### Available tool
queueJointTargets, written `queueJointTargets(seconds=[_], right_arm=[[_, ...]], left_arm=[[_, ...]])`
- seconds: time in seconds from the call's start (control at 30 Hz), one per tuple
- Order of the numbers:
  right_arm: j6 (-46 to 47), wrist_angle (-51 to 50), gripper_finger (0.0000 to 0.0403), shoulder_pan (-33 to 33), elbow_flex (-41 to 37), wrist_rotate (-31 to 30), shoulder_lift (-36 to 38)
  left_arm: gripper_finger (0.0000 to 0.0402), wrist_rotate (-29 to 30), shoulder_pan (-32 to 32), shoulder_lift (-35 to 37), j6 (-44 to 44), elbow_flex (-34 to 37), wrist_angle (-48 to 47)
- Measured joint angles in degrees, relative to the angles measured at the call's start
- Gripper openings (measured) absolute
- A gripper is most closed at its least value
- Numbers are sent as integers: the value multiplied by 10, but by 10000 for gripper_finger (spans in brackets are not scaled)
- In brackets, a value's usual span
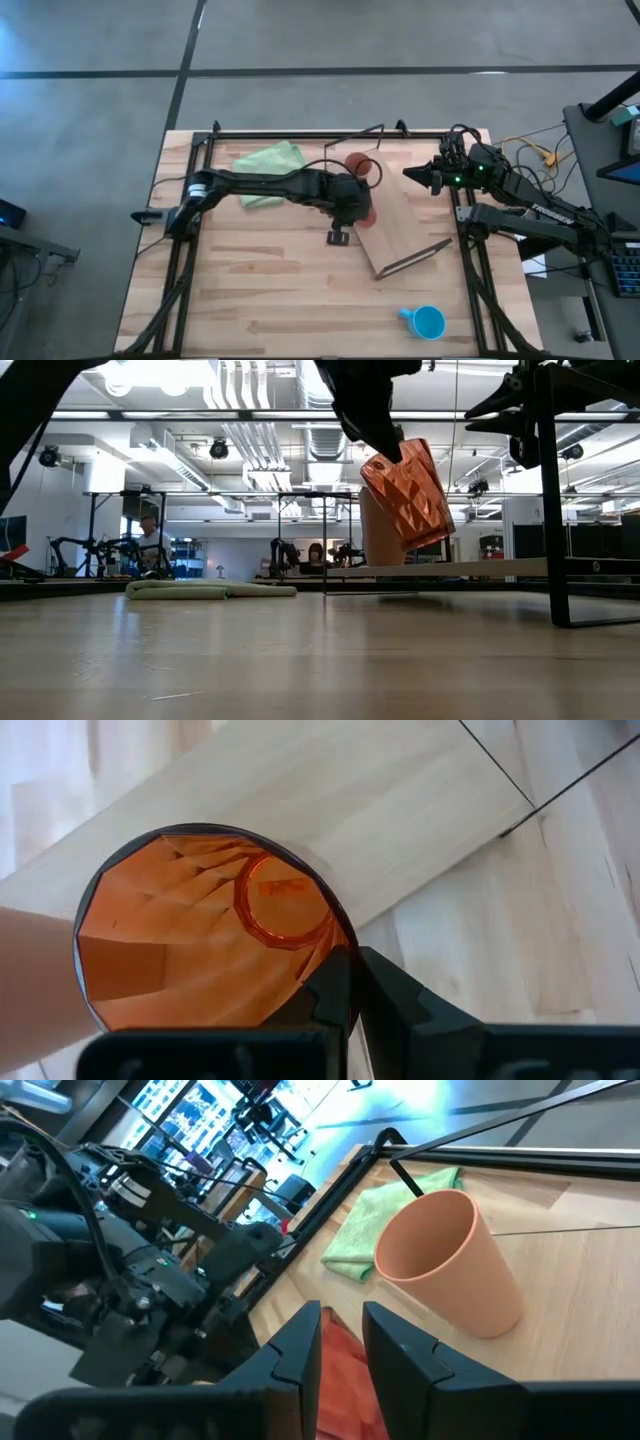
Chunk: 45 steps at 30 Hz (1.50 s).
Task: Stack small to large cups/mugs on shelf
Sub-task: Put the orange glass on the shelf
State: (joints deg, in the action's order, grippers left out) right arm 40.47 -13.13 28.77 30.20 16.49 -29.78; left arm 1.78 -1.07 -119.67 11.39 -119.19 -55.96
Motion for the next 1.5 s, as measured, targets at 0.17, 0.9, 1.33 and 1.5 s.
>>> queueJointTargets(seconds=[0.17,0.9,1.33,1.5], right_arm=[[0,0,73,0,0,0,0],[-2,0,73,0,0,0,0],[0,0,73,0,0,0,0],[0,0,73,0,0,0,0]], left_arm=[[0,0,7,-4,1,5,18],[0,2,11,-14,-5,15,61],[22,2,11,-21,-6,15,63],[24,19,11,-23,-6,15,67]])
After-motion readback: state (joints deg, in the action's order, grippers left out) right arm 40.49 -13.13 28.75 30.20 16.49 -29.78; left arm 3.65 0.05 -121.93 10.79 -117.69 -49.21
